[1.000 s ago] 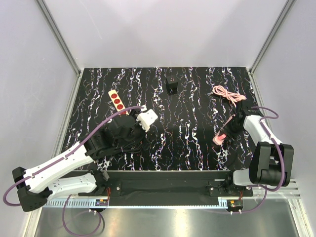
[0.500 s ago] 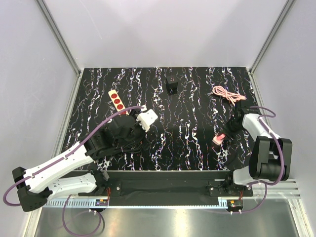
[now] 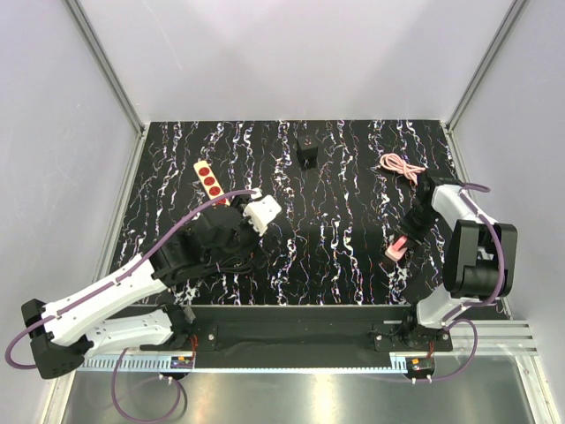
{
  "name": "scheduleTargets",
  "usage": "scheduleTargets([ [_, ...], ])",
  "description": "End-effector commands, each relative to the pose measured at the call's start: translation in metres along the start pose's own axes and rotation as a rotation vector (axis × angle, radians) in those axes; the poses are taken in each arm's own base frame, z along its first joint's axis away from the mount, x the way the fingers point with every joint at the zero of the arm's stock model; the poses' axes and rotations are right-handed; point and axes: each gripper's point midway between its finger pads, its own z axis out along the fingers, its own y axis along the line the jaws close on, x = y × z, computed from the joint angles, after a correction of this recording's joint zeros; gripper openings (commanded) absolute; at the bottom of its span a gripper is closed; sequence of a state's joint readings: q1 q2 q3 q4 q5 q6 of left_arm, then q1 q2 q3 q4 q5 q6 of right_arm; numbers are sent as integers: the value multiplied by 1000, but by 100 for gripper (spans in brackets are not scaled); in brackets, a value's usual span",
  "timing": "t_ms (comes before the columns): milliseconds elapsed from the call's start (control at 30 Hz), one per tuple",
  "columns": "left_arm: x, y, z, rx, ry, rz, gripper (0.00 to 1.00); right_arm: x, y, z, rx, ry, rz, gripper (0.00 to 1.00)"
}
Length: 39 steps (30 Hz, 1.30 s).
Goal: Insert the plug
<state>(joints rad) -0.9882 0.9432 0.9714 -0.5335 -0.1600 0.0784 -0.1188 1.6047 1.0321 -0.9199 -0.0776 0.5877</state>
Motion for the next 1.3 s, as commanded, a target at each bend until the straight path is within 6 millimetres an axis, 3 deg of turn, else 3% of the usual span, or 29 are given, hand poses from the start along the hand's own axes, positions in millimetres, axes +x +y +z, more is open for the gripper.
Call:
scheduleTargets([
  [0, -7, 4, -5, -19, -34, 6, 99, -10, -27, -6, 163, -20, -28, 0],
  [300, -10, 3, -10, -8, -53, 5, 99, -14, -19, 4, 135, -59, 9, 0],
  [733, -10, 2, -10, -5, -54, 5, 99, 8, -28, 36, 271, -25, -21, 0],
  [1000, -9, 3, -9, -9, -50, 9, 99, 19, -25, 56, 245, 30, -24, 0],
  [1267, -8, 2, -7, -6, -44, 10, 99, 31, -34, 61, 248, 53, -31, 0],
])
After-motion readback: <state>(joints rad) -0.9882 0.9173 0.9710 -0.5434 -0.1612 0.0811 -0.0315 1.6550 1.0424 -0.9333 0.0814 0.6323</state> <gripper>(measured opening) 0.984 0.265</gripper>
